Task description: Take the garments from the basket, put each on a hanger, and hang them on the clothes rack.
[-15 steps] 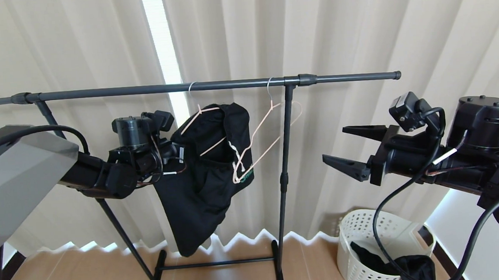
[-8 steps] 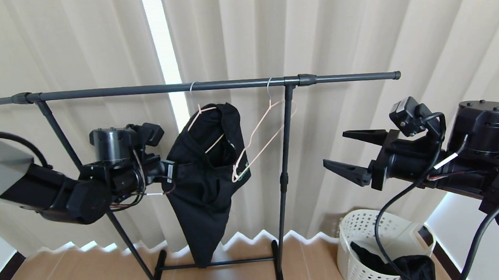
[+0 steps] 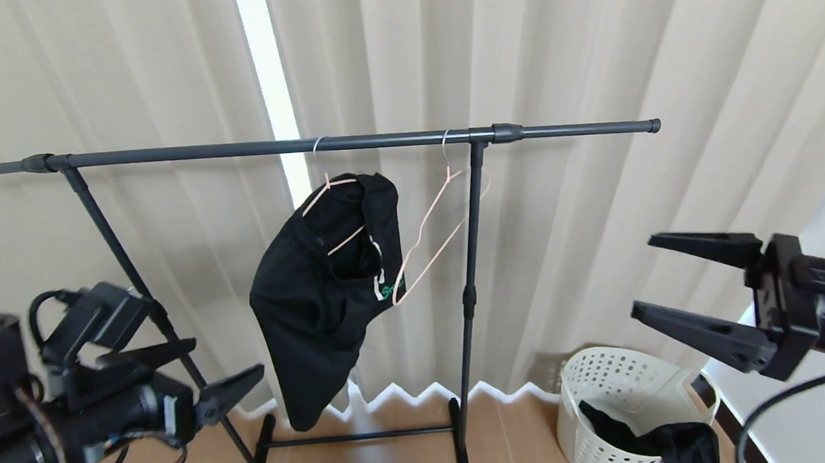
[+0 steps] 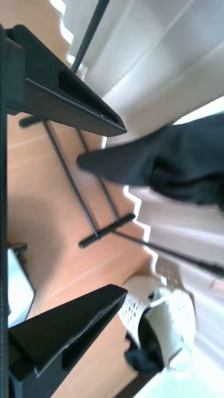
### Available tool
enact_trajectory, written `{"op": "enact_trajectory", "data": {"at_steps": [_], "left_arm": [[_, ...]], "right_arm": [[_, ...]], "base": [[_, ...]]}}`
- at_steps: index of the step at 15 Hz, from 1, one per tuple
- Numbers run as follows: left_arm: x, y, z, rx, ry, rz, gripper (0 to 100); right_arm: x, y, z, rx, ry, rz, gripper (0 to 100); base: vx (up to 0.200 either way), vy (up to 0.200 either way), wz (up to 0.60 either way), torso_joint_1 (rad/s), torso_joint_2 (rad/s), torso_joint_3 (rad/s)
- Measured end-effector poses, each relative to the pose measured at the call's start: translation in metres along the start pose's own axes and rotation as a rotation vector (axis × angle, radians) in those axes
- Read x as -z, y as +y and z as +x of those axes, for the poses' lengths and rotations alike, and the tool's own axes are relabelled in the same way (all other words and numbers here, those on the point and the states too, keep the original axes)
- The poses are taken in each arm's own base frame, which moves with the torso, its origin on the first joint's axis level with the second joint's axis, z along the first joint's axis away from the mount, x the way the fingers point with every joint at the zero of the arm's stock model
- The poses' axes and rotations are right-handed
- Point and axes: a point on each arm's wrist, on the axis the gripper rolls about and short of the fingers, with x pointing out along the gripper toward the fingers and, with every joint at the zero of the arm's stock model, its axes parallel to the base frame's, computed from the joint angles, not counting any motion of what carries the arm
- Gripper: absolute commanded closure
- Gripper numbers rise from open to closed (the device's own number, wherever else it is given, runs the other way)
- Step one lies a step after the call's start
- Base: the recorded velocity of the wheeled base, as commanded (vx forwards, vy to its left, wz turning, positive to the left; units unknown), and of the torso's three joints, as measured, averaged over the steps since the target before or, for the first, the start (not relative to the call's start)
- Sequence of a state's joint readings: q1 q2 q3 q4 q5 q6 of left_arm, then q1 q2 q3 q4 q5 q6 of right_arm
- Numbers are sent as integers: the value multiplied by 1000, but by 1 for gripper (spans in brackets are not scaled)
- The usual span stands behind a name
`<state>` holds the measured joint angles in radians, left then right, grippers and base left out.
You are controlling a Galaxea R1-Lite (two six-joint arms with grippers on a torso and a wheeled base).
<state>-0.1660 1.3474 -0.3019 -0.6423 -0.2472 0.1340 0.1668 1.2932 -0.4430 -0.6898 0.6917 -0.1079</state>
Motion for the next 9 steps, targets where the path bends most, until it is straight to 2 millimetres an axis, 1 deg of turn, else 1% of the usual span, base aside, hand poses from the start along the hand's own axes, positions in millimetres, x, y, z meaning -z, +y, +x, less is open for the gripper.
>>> {"op": "enact_trajectory", "data": {"at_steps": [1, 3, 6, 9], "left_arm": [[14, -7, -21, 12, -9, -16, 0], [41, -20, -55, 28, -38, -55, 0], [67, -32, -88, 36, -30, -105, 0], [93, -43, -117, 40, -45, -120, 0]], "right_arm": [[13, 4, -17, 67, 55, 47, 0], [43, 19, -44, 165, 132, 112, 0], [86, 51, -75, 235, 213, 177, 0], [109, 77, -97, 308, 291, 221, 0]], "base": [[0, 0, 0, 0, 0, 0], [0, 0, 0, 0, 0, 0], [0, 0, 0, 0, 0, 0], [0, 0, 0, 0, 0, 0]]}}
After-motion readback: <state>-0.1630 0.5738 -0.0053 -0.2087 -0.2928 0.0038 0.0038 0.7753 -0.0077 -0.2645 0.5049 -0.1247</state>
